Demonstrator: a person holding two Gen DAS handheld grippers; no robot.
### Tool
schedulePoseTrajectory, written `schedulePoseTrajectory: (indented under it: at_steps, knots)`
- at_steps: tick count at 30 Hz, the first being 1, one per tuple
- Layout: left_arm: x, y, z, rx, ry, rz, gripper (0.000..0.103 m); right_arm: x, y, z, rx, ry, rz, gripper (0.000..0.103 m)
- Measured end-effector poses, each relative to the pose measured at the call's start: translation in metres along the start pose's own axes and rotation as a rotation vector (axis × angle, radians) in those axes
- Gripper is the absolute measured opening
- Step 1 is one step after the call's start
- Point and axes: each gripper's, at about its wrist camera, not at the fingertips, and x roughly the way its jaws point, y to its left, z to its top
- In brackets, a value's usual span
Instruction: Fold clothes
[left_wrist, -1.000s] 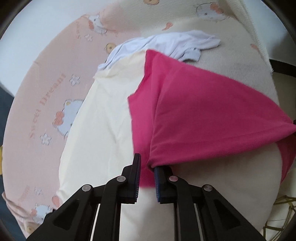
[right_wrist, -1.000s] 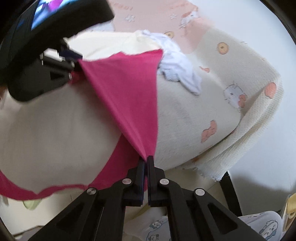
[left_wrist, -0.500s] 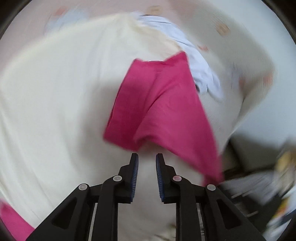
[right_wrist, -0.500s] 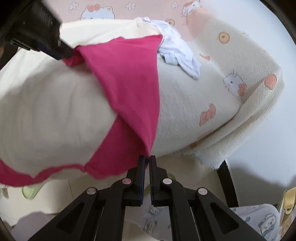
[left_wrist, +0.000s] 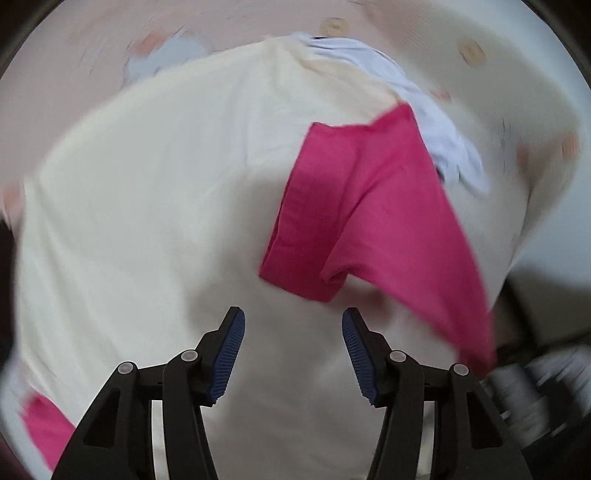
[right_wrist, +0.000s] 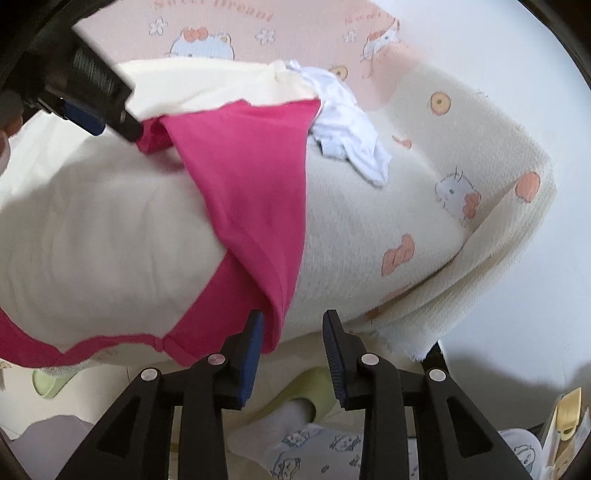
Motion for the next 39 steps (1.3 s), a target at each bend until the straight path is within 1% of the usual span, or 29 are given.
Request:
schedulePoseTrajectory:
  at_steps: [4,7,10,13,16,22,27,29,31,33,35,36,39]
  knots:
    - [0.003,-0.016,0.002,0.177,-0.018,0.088,0.052,0.004,0.008,0.005,-0.058,-0.037,-0.024,0.033]
    - [0.012,-0.022,0.007,0.239,-0.015,0.096,0.052,0.007,0.017,0.01,-0.101,-0.057,-0.04,0.033]
    - [0.023,-0.025,0.014,0.266,-0.012,0.077,0.052,0.011,0.022,0.016,-0.122,-0.073,-0.048,0.033]
    - [0.033,-0.028,0.02,0.285,-0.018,0.079,0.052,0.018,0.023,0.022,-0.126,-0.075,-0.06,0.033]
    - [0.043,-0.029,0.024,0.315,-0.017,0.103,0.052,0.026,0.021,0.028,-0.116,-0.07,-0.072,0.033]
    - [0.049,-0.033,0.031,0.405,-0.048,0.132,0.052,0.03,0.023,0.039,-0.086,-0.077,-0.051,0.033]
    - [0.054,-0.034,0.041,0.423,-0.045,0.14,0.052,0.015,0.03,0.038,-0.094,-0.104,0.002,0.033]
    - [0.054,-0.033,0.043,0.43,-0.047,0.138,0.052,0.011,0.037,0.038,-0.125,-0.125,-0.011,0.033]
    - [0.054,-0.03,0.045,0.43,-0.045,0.132,0.052,0.014,0.047,0.04,-0.183,-0.144,-0.066,0.036]
    - [0.054,-0.027,0.047,0.432,-0.047,0.131,0.052,0.019,0.053,0.045,-0.218,-0.14,-0.077,0.038]
    - [0.053,-0.023,0.051,0.438,-0.071,0.137,0.052,0.024,0.055,0.05,-0.215,-0.131,-0.069,0.038]
    - [0.051,-0.019,0.053,0.433,-0.097,0.147,0.052,0.026,0.056,0.053,-0.214,-0.127,-0.066,0.038]
    - [0.053,-0.009,0.063,0.393,-0.097,0.138,0.052,0.031,0.061,0.06,-0.23,-0.125,-0.093,0.04]
